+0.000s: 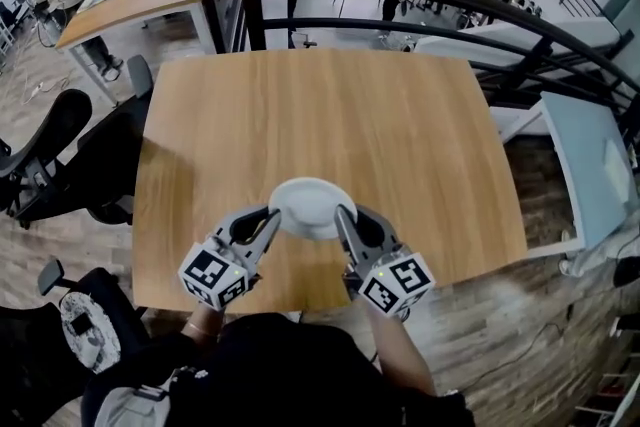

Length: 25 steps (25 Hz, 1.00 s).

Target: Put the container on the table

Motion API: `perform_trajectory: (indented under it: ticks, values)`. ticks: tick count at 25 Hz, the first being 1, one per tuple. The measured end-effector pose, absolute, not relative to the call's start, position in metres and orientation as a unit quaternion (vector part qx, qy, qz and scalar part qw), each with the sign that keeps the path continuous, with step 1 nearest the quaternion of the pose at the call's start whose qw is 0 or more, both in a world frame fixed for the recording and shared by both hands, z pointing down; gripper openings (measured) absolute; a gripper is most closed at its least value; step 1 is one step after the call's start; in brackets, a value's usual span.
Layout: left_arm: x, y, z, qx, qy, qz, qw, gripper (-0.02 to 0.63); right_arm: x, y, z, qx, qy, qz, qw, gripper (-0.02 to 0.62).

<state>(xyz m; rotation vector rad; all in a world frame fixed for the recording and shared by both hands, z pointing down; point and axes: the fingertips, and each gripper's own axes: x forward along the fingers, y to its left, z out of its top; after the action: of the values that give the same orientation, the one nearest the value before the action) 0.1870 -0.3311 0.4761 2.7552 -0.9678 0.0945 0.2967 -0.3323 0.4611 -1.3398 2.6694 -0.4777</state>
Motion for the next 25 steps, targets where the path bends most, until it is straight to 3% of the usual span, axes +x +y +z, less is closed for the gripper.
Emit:
perform_trajectory:
  ticks: [25]
  values:
    - [0.176, -0.384, 0.562, 0.928, -0.308, 0.081, 0.194, 0.026, 0.284, -0.394, 0.558, -0.444, 0.858, -0.257, -0.021, 0.030]
